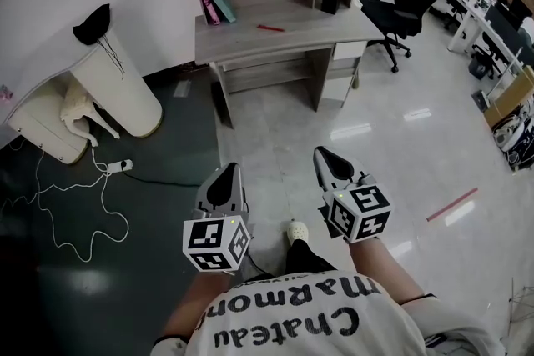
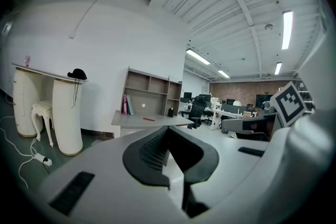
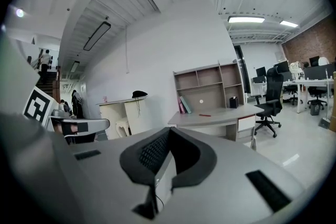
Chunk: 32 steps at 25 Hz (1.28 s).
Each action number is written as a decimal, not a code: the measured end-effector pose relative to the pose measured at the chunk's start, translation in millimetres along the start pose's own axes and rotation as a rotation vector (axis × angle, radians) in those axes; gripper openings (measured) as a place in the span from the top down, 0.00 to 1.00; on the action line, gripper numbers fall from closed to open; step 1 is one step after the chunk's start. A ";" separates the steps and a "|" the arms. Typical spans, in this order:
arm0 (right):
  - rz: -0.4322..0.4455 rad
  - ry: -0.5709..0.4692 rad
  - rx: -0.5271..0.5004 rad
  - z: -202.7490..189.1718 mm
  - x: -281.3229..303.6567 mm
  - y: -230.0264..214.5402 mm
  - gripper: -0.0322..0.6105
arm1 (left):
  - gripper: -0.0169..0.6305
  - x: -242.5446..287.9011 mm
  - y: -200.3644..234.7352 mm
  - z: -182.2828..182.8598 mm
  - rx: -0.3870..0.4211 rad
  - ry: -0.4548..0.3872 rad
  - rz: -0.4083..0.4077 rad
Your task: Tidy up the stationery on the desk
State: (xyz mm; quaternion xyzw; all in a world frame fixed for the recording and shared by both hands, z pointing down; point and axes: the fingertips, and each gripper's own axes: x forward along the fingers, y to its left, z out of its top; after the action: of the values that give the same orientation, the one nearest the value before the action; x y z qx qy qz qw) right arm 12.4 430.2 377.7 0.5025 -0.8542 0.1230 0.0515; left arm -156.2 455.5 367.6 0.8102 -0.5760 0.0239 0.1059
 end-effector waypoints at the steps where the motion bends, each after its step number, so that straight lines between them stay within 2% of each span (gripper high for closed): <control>1: 0.006 0.003 -0.001 2.9 9.4 -4.9 0.94 | 0.96 9.6 3.2 3.0 -0.002 0.000 0.003; 16: 0.112 -0.032 -0.050 85.4 146.1 -82.1 0.94 | 0.96 154.4 38.5 69.5 -0.020 -0.074 0.075; 32: 0.171 -0.092 -0.059 124.4 197.7 -130.6 0.94 | 0.96 230.1 37.1 101.8 -0.001 -0.141 0.098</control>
State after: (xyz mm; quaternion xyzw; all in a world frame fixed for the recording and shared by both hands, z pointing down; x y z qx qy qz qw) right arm 33.8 169.8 320.2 0.4310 -0.8988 0.0786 0.0164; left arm -122.4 210.0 310.5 0.7807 -0.6209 -0.0286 0.0643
